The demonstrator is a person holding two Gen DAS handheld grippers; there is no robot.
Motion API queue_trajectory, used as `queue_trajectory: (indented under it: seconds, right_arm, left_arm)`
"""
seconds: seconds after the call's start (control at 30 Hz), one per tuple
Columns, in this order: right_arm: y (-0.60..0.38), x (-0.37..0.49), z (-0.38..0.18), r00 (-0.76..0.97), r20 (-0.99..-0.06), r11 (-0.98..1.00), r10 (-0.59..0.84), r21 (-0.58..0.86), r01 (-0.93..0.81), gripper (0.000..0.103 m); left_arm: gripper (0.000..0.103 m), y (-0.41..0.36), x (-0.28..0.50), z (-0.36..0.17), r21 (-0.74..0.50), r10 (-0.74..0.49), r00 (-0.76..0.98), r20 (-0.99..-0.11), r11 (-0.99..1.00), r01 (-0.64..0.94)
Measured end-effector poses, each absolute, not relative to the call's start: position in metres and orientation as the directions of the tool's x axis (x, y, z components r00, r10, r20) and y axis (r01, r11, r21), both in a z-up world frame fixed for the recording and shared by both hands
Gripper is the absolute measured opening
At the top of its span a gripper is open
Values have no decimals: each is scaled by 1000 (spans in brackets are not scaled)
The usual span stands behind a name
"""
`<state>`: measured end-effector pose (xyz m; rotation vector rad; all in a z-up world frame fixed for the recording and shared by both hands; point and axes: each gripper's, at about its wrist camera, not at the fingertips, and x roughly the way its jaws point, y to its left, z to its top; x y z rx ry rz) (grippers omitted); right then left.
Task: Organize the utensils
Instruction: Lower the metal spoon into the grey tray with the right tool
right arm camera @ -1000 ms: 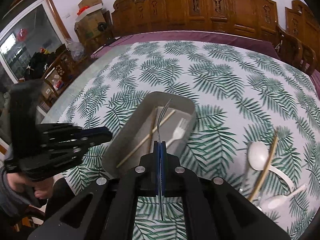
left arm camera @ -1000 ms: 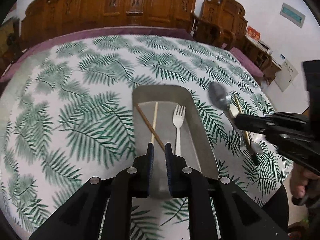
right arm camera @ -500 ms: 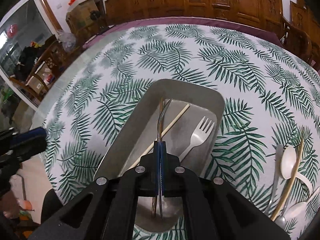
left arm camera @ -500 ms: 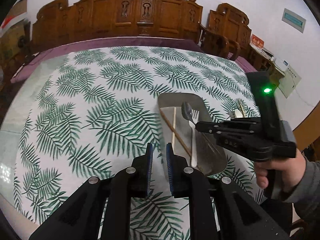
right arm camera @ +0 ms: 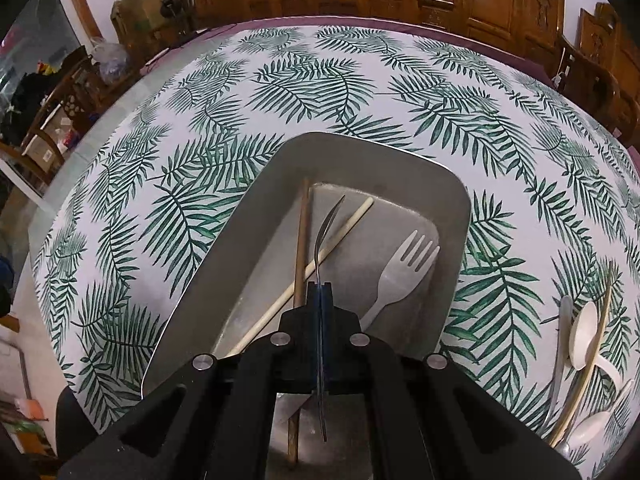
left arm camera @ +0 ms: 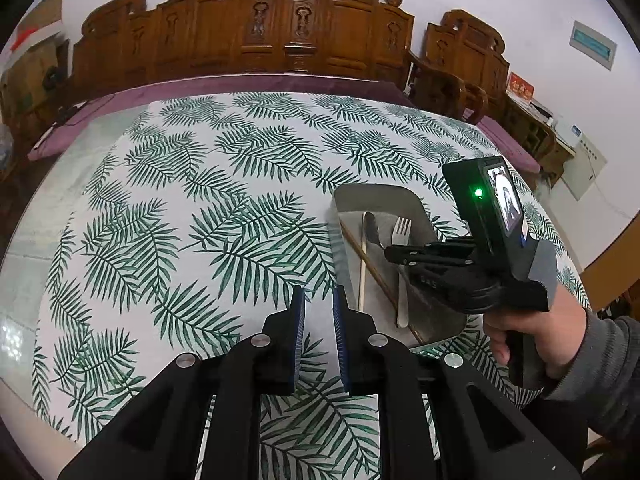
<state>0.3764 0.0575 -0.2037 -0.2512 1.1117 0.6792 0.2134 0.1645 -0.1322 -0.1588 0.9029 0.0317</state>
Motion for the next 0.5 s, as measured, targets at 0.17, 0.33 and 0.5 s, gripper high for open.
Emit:
queue_trajectory:
  seconds: [0.17,0.33,0.5]
  right_arm:
    - [52,374,-193,262,-870,756,418,173,-631,5]
    - [33,370,-172,277,-839,748,468,209,-630,5]
    - [-12,357,-142,319,-792,745,520,238,-623,5]
  left_arm:
    - [13,160,212,-130,-124,-39,623,-781,988,-94]
    - [15,149,212,-128,-127,-46,627,-777,988,-84]
    - [31,130,215,-123,-120,-59,639,-767,991,-52]
